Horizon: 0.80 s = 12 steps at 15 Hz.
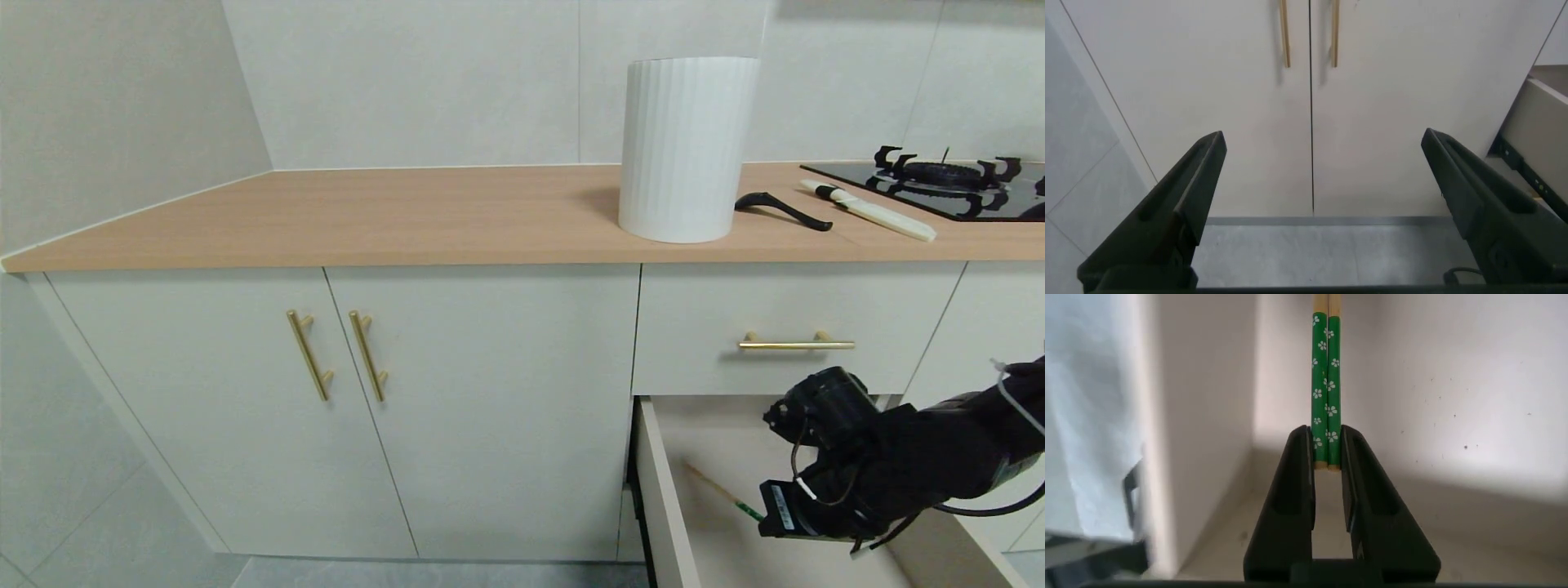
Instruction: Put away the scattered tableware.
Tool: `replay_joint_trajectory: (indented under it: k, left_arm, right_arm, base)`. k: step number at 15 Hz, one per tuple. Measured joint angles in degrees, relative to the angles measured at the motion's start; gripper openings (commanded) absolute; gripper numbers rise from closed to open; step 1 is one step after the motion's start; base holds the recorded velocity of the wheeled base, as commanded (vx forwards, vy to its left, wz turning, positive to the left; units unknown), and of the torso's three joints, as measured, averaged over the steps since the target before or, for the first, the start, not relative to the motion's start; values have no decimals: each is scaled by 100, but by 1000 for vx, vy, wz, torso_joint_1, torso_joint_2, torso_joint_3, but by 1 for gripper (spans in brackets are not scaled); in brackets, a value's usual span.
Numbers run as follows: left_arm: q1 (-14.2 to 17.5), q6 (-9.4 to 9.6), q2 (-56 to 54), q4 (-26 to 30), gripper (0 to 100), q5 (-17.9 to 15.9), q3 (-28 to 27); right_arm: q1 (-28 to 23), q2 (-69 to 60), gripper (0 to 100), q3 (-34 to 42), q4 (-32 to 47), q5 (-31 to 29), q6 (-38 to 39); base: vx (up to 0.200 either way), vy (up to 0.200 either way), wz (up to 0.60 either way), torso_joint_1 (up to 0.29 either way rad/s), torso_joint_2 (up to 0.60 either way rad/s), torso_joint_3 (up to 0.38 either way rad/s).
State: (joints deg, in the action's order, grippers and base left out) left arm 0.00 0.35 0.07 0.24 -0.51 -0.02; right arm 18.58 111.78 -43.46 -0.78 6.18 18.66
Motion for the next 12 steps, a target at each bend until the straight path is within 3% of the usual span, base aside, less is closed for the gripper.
replay_joint_trajectory:
  k: [12]
  left_arm:
    - [0,-2,0,2,100,-2,-2]
  right_arm:
    - [197,1078,0,-20,-562,-389,152]
  base:
    - [0,0,0,0,0,0]
